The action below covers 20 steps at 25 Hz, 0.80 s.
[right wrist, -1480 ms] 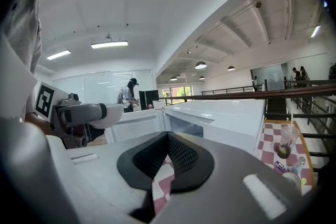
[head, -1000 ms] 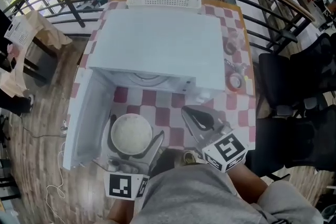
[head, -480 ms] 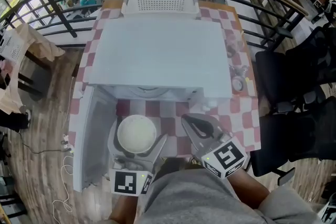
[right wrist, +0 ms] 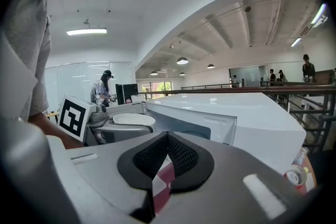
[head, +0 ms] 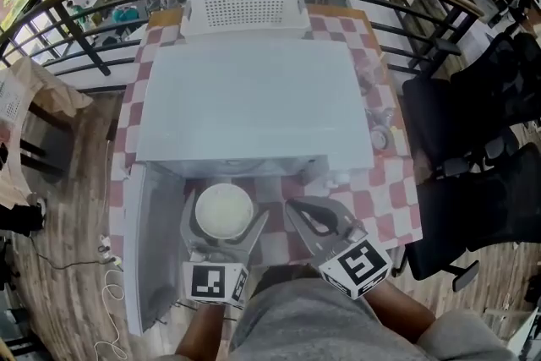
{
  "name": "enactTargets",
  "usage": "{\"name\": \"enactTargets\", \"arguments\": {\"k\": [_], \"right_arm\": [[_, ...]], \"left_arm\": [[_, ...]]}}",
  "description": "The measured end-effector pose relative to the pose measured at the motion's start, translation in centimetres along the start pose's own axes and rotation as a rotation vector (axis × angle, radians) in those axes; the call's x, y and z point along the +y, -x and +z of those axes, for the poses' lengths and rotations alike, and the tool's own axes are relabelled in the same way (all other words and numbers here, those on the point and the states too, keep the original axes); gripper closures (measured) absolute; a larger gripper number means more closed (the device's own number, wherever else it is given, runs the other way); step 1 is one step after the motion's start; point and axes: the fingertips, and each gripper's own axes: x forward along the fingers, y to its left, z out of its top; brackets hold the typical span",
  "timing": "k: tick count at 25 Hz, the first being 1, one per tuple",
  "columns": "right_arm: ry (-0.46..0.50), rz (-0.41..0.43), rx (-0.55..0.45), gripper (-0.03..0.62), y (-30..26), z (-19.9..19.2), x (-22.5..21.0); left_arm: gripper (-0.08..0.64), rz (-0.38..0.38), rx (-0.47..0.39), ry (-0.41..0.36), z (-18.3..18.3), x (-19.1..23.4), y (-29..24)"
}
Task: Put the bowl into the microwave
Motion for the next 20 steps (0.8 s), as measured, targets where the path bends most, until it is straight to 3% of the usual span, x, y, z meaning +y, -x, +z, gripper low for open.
{"name": "enactTargets", "arguments": {"k": [20], "right_arm": [[-0.062, 0.008, 0.053, 0.595, -4.5, -3.3, -0.4]], "left_arm": [[0.014, 0.003, 0.095, -0.025, -6.1, 2.9, -5.5]]}}
